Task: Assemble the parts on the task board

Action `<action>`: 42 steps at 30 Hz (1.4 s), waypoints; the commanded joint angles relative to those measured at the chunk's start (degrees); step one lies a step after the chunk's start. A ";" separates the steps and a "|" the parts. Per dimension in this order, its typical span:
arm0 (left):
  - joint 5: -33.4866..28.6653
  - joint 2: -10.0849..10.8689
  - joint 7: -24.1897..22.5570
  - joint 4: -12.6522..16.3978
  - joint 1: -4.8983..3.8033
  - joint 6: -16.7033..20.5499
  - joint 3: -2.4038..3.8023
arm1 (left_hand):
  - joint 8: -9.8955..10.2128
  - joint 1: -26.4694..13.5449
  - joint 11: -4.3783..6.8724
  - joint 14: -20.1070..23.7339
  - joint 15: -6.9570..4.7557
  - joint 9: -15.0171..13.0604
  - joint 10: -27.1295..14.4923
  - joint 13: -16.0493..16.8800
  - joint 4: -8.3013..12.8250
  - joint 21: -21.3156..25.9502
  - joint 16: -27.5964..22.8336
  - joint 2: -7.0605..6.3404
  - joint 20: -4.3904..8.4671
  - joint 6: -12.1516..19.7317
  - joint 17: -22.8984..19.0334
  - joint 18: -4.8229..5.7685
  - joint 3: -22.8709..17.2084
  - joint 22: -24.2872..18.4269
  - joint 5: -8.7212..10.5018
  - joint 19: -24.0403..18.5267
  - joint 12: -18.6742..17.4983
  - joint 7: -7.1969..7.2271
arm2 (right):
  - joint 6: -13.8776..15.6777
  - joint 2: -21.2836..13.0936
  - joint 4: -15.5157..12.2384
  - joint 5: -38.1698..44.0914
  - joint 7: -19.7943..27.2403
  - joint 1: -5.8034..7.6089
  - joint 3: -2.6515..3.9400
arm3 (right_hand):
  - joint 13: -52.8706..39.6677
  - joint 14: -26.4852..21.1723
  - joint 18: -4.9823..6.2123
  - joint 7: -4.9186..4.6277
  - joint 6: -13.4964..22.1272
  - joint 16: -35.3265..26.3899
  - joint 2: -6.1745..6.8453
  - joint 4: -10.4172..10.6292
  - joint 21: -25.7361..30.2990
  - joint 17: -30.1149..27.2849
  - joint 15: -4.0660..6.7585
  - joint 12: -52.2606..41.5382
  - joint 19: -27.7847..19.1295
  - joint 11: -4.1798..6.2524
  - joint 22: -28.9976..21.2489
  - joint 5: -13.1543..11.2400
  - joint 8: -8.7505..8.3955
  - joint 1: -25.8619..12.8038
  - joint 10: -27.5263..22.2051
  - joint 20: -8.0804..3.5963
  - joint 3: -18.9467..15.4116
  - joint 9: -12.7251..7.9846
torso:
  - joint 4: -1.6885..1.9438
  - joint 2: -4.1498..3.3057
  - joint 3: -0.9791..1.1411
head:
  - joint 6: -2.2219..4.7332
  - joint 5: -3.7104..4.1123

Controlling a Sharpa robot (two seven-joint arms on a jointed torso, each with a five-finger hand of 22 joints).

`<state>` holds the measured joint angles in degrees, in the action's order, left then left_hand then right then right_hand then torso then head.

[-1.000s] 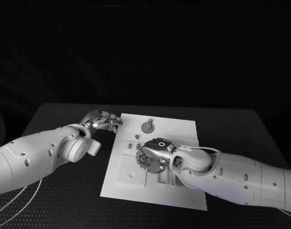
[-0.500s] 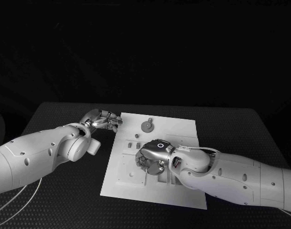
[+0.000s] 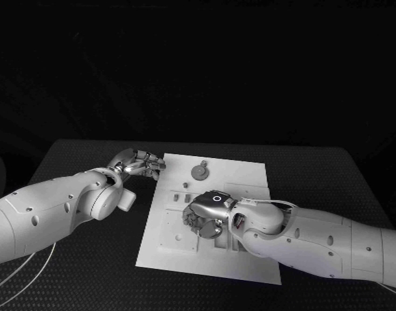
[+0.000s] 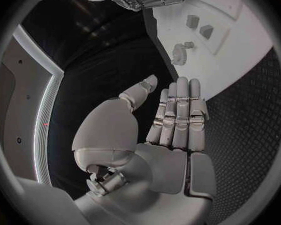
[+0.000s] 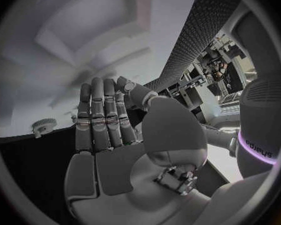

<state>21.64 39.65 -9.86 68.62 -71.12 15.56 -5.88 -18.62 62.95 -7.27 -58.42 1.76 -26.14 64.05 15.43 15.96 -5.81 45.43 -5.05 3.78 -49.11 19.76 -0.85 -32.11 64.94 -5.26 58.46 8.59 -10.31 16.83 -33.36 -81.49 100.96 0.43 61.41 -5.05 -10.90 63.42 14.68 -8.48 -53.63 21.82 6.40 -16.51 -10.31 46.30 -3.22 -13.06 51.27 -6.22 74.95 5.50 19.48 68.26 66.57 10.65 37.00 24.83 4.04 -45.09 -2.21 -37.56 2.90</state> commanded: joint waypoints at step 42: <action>-0.32 0.31 -0.96 0.08 -0.20 -0.65 0.04 | -0.39 -0.35 -0.12 -0.28 0.11 0.10 -0.53 -0.06 0.06 0.49 -0.50 -0.03 0.01 0.26 0.31 0.07 0.36 -0.10 -0.04 0.51 -0.11 0.00 | -6.87 -16.79 -6.98 -4.18 -4.42 5.08 4.61 | 0.67 1.70 0.24 0.17 4.86 -0.10 8.14 3.97 -5.10 3.99 0.77 2.66 0.07 -1.98 1.42 -0.04 -1.66 -5.37 -4.26 -0.53 -0.02 -2.42 | -0.07 0.00 0.03 | 0.99 1.26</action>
<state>21.63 40.05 -9.96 68.63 -71.21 15.31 -5.89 -18.61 62.95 -7.42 -58.42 1.76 -26.09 63.84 15.39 15.96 -5.60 45.21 -5.05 3.78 -49.11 19.99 -0.86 -32.11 64.90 -5.26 58.46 8.59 -10.31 15.30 -50.11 -88.55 95.10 -2.27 66.55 -0.42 -10.31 65.21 14.67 -8.27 -49.05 21.69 14.13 -12.83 -15.21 50.26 -2.29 -10.55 51.77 -8.18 74.93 5.50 18.00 62.81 62.65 10.10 37.05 22.45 3.95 -45.09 -2.18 -36.66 4.06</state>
